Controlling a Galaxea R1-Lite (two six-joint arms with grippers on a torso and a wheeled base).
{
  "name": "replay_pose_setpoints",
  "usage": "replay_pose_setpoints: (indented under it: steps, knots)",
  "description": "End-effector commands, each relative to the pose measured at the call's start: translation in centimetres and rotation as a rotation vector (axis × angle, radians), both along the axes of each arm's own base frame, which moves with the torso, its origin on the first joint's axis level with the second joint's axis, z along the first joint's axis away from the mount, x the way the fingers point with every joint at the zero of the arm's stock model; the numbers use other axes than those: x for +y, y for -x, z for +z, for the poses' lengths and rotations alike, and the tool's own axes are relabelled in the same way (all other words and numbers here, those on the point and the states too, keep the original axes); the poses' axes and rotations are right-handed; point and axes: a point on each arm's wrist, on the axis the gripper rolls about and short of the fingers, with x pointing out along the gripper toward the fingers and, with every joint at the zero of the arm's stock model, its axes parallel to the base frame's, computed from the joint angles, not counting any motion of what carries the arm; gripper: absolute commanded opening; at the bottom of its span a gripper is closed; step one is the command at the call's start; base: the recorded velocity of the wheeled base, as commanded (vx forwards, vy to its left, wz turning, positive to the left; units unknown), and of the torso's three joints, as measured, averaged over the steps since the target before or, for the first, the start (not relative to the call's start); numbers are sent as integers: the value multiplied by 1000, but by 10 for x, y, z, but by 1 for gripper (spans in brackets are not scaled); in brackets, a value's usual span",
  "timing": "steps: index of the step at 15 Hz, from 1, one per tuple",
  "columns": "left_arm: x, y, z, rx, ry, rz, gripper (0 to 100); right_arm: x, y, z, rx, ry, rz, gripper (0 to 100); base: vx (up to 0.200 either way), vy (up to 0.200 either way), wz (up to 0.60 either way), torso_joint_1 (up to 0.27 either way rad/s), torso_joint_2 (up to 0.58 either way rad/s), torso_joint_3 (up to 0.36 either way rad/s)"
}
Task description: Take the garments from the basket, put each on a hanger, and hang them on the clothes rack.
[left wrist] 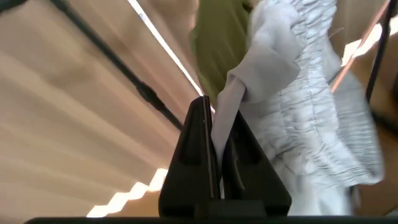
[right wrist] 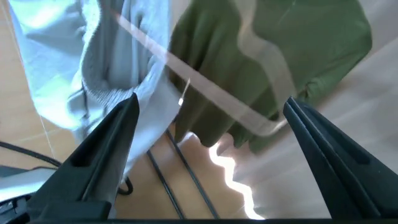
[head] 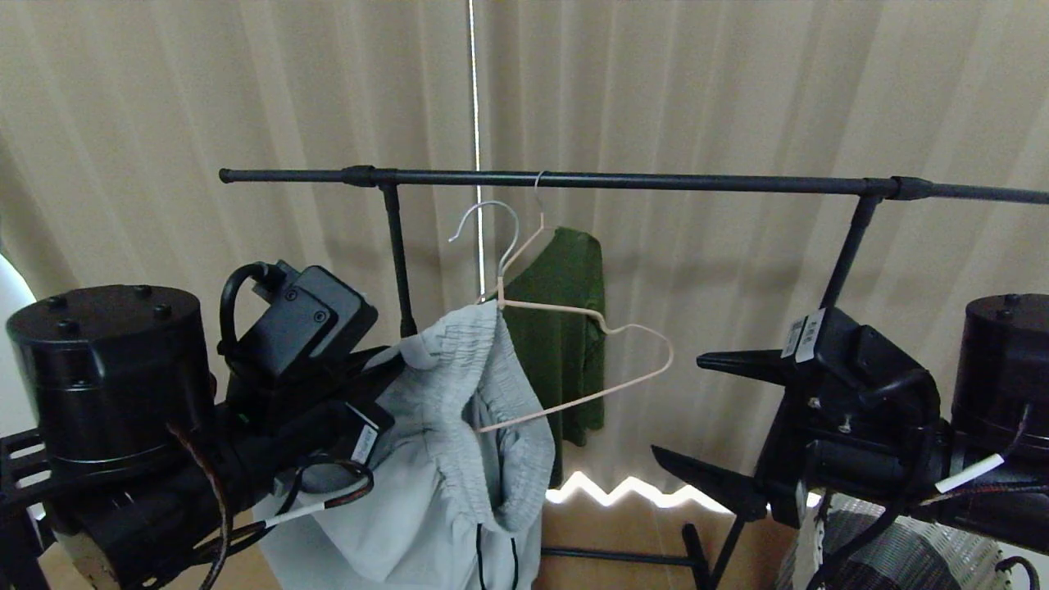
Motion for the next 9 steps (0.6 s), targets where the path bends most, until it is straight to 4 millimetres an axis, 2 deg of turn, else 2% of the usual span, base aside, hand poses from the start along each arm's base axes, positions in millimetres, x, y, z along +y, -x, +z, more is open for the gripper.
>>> replay_pose_setpoints:
  steps: [1,4,6,9]
  knots:
    - [-11,5,5,-1,45,-38,0,0,1,-7,24,16,4,100,0,0,0,0,0,0]
    - [-21,8,21,-38,152,-69,0,11,6,-18,65,36,54,100,0,0,0,0,0,0]
    - [-25,8,30,-80,203,-85,0,17,7,-17,75,24,70,100,0,0,0,0,0,0]
    - [-25,8,34,-112,232,-93,0,26,-3,-20,76,-26,45,100,0,0,0,0,0,0]
